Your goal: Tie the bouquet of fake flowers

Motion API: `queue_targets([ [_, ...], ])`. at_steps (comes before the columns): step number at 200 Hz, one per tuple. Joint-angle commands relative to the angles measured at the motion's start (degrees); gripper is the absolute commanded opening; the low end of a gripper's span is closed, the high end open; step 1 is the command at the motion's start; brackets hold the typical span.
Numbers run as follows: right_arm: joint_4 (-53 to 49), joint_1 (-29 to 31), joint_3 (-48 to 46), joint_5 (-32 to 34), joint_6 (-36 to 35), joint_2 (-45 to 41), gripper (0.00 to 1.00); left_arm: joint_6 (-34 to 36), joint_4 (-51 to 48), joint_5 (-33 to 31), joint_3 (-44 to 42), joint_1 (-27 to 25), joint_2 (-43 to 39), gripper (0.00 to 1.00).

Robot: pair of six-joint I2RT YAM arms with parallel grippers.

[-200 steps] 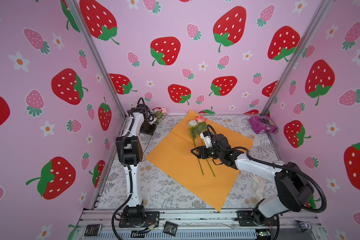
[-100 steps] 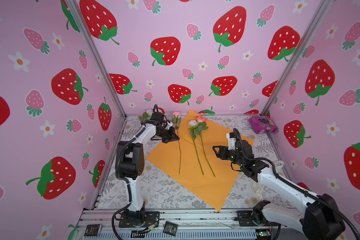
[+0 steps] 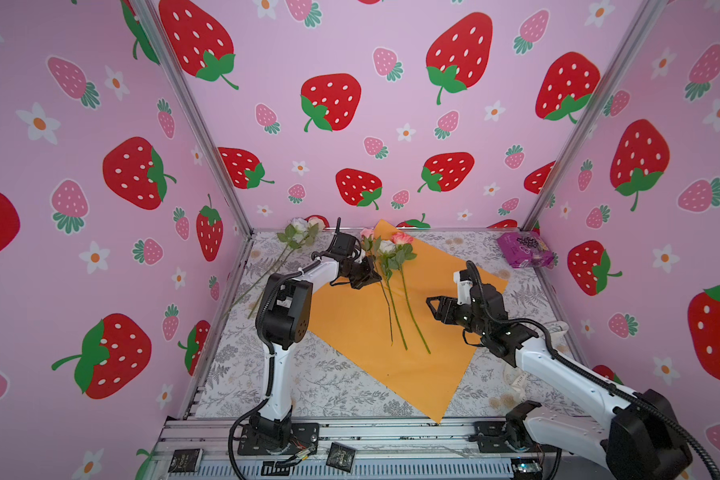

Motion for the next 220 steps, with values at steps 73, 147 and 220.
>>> queue_targets([
  [73, -0.2, 0.1, 0.4, -2.1, 0.6, 3.2, 0.64, 4.1, 0.1, -0.7, 1.8, -1.7, 5.0, 0.2],
  [147, 0.0, 0.1, 1.1, -2.6, 0.4, 4.3, 0.64, 4.7, -1.8, -0.3, -1.7, -2.6, -1.5, 0.31],
  [220, 7.9, 0.3, 0.9, -10.3, -1.2, 6.0, 0.64, 24.5, -20.6, -12.6, -1.1, 5.1, -12.9, 0.44],
])
